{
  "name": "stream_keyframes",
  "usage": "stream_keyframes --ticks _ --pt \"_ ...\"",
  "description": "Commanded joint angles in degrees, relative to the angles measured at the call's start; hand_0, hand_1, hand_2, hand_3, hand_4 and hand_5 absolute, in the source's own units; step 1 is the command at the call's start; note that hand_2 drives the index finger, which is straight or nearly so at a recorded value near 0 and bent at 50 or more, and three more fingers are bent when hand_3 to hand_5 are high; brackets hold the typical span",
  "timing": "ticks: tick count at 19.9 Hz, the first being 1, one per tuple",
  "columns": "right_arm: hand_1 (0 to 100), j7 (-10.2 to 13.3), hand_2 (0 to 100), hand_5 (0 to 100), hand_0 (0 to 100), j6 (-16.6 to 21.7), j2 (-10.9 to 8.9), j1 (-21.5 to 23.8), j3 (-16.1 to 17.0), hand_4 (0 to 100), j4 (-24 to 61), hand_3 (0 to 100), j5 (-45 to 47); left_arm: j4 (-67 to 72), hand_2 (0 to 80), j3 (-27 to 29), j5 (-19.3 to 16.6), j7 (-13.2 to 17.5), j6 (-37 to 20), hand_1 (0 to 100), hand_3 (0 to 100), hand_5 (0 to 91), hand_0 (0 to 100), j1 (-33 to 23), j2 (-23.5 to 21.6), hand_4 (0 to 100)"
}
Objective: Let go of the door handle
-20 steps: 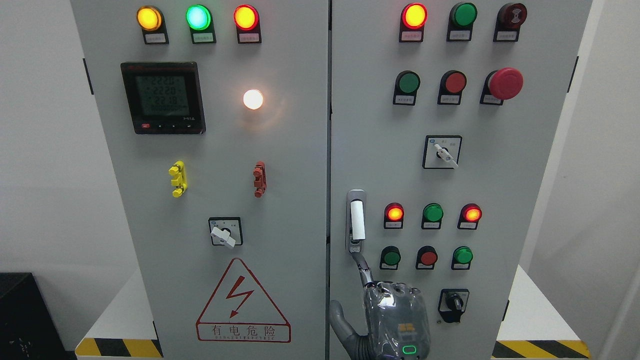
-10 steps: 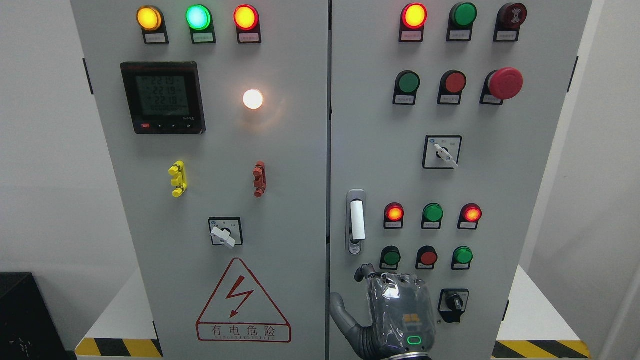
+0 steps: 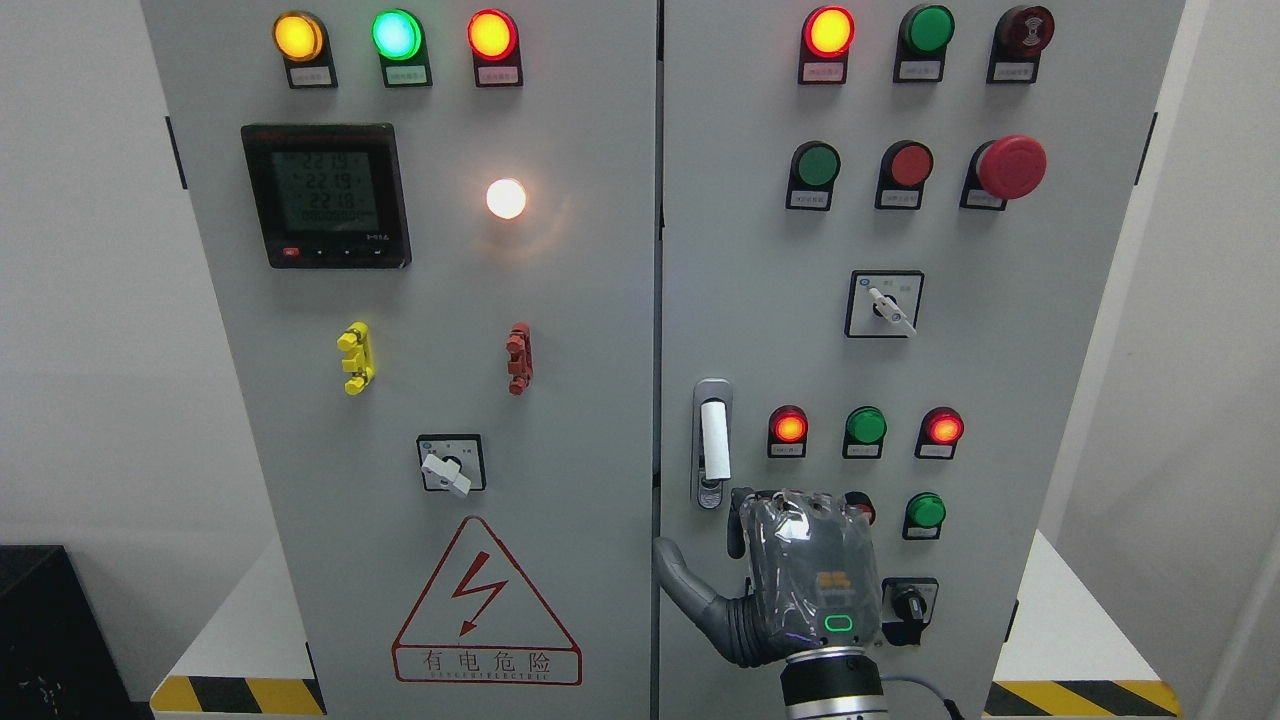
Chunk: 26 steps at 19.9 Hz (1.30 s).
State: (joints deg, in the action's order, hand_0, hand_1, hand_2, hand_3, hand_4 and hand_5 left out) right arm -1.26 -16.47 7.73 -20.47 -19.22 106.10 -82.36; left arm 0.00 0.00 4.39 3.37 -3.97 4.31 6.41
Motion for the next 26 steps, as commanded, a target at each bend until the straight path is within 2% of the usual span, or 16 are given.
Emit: stream_keyframes --ticks 1,13,16,23,26 --pt "17 -1.2 89 94 12 -0.8 0.0 -2.7 0.9 100 -1.8 100 0.1 -1.1 2.0 -1.2 0.0 0.0 0.0 0 9 0.0 0 0.0 0.0 1" --pt "22 -1.4 89 95 10 -1.2 0.09 -6.5 1.0 100 -4.4 100 0.1 -1.1 2.2 -1.2 0.0 0.0 0.0 0 9 0.0 0 0.0 0.0 1" --pt "25 -1.4 89 95 13 -2.5 0.09 -6.5 0.9 100 -4.4 100 0.1 -1.1 2.2 -1.2 0.0 0.0 0.0 0 9 0.0 0 0.0 0.0 1" --pt "31 -1.1 89 95 19 -2.7 0.35 -6.5 1.5 100 -4.2 100 0.1 -1.1 2.2 -1.2 0.0 0.0 0.0 0 9 0.0 0 0.0 0.0 1" --pt "30 -1.0 89 95 26 -2.7 0.35 -6.4 1.5 100 -3.9 100 0.1 -1.1 2.3 -1.2 0.0 0.0 0.0 0 9 0.0 0 0.0 0.0 1"
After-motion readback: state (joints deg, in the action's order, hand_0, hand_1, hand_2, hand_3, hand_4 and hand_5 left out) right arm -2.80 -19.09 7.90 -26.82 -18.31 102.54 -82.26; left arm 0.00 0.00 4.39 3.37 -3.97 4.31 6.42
